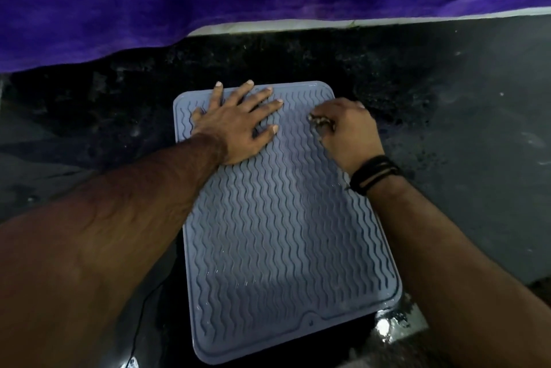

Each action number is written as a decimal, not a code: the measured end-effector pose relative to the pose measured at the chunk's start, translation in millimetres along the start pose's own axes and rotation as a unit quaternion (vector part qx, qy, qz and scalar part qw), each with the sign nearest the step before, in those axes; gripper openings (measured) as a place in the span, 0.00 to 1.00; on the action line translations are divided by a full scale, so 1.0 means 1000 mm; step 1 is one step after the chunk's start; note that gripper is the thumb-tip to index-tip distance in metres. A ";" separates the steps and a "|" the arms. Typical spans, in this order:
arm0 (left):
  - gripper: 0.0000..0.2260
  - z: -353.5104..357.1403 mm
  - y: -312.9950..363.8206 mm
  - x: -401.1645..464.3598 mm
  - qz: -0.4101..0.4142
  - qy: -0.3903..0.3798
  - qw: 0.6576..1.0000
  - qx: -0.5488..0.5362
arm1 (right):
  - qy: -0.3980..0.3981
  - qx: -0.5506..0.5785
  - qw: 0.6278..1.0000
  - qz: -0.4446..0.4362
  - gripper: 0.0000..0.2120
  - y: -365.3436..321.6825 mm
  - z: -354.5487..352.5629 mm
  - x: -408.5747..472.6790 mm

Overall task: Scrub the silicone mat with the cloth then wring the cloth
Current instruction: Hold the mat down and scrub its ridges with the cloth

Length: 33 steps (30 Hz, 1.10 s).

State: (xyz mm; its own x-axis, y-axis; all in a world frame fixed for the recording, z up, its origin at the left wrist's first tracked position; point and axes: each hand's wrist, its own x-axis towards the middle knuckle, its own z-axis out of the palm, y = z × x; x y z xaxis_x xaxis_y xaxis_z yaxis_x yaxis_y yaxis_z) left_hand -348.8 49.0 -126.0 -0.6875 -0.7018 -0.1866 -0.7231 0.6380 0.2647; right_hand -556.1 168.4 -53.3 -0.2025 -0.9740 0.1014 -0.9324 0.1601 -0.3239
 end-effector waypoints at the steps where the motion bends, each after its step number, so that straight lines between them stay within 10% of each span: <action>1: 0.35 -0.001 0.000 -0.001 -0.001 -0.001 1.000 0.000 | -0.013 -0.013 1.000 -0.005 0.16 0.000 0.002 0.006; 33: 0.35 -0.002 0.001 -0.002 -0.002 0.000 1.000 0.004 | -0.014 -0.016 1.000 0.022 0.16 0.013 -0.002 -0.007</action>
State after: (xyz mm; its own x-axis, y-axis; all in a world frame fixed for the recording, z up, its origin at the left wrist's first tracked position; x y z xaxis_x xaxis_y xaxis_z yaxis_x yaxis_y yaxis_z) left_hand -348.3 50.5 -123.4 -0.6845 -0.7044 -0.1879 -0.7265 0.6373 0.2572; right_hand -567.8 177.4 -56.3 -0.2359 -0.9699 0.0607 -0.9319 0.2081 -0.2970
